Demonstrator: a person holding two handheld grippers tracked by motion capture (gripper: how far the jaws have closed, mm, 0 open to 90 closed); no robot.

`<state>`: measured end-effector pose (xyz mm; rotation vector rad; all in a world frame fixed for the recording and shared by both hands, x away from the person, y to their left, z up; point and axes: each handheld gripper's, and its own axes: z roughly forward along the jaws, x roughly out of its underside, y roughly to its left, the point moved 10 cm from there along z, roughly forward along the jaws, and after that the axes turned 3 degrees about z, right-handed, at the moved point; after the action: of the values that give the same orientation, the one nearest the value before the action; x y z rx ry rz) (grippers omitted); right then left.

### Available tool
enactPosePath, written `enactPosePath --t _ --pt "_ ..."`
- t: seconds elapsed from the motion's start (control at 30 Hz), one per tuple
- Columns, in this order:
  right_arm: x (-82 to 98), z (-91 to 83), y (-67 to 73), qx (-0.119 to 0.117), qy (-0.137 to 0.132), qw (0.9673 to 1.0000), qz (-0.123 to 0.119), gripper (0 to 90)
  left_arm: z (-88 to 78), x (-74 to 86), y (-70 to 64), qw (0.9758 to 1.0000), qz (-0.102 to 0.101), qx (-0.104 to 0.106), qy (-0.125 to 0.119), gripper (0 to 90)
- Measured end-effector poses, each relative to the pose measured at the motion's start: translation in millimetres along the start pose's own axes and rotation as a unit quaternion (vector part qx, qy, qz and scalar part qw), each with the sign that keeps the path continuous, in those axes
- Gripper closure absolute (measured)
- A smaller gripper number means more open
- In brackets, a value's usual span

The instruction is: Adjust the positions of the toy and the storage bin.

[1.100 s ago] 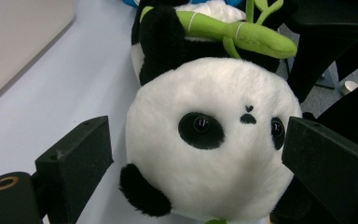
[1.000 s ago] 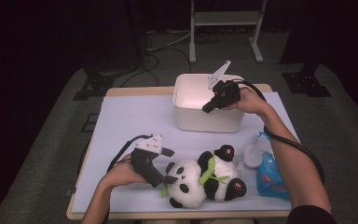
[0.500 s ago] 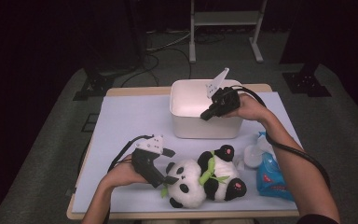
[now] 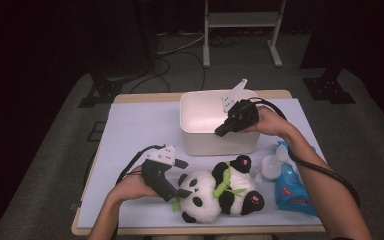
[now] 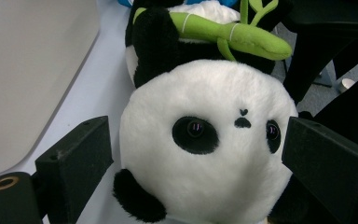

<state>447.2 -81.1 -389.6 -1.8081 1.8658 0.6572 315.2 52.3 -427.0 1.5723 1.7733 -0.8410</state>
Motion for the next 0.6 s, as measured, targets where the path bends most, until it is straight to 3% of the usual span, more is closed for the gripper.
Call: enactPosePath --t 0.6 --pt "-0.2 0.8 12.8 -0.007 0.000 1.0000 -0.003 87.5 -3.3 -0.9 0.3 1.0000 0.002 -0.003 -0.003 7.5"
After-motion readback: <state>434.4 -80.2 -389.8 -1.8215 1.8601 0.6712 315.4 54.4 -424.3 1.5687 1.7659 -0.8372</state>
